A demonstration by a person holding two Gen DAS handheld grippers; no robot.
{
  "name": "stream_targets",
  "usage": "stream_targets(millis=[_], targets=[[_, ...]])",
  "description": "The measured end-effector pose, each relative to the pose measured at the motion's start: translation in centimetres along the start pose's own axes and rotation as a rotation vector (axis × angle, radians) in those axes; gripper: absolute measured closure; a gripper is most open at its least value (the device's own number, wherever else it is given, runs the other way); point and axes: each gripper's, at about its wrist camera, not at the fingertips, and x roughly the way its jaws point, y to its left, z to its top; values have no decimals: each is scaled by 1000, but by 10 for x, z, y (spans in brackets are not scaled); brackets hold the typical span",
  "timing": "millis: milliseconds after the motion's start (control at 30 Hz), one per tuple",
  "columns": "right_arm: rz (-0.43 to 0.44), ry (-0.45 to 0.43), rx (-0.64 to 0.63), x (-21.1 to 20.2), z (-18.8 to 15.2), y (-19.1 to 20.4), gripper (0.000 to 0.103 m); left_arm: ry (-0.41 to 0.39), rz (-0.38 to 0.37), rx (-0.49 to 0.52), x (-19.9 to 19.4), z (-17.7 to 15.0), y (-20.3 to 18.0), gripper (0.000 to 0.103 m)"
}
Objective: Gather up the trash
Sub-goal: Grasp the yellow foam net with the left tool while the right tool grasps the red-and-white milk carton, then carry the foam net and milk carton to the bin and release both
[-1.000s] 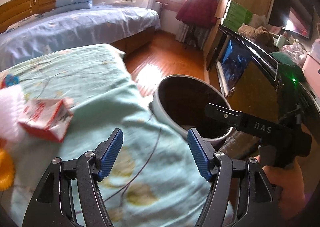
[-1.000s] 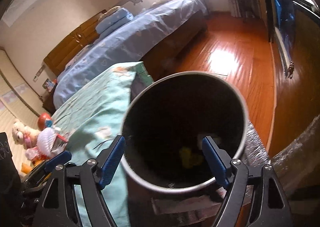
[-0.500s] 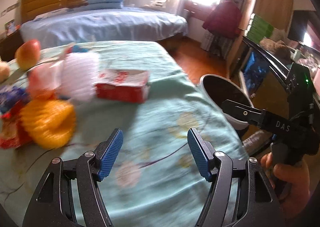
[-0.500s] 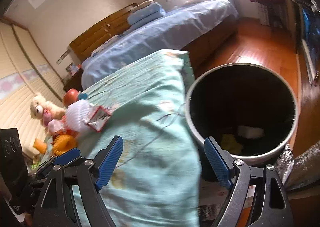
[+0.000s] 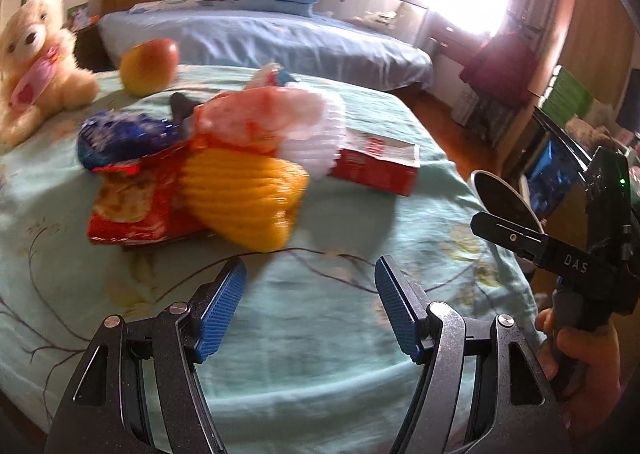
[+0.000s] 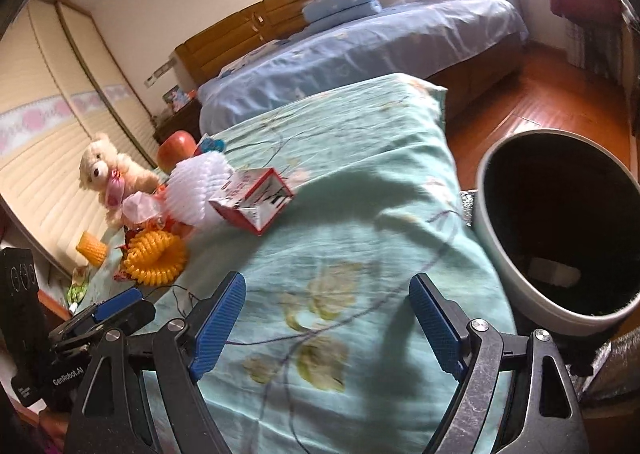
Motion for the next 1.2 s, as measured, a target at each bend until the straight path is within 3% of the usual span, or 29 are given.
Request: stream_targets(millis=[633, 667, 733, 800, 900, 1200], targets=[[45, 112, -265, 75, 45, 49, 17, 18, 75, -75, 26, 24, 24, 36], [45, 121, -275, 79, 47, 50, 17, 18, 74, -74, 27, 24, 23, 39], [43, 132, -292, 86, 49, 54, 17, 25, 57, -69, 29, 25, 23, 60], [35, 129, -310, 88, 51, 58, 19, 39, 34, -62, 31, 24, 21, 75], [3, 133, -329, 88, 49, 61, 44, 32, 24, -36, 28, 23, 13, 81], [-6, 84, -209, 42, 29, 33, 46, 38, -92, 87, 18, 10, -35, 85]])
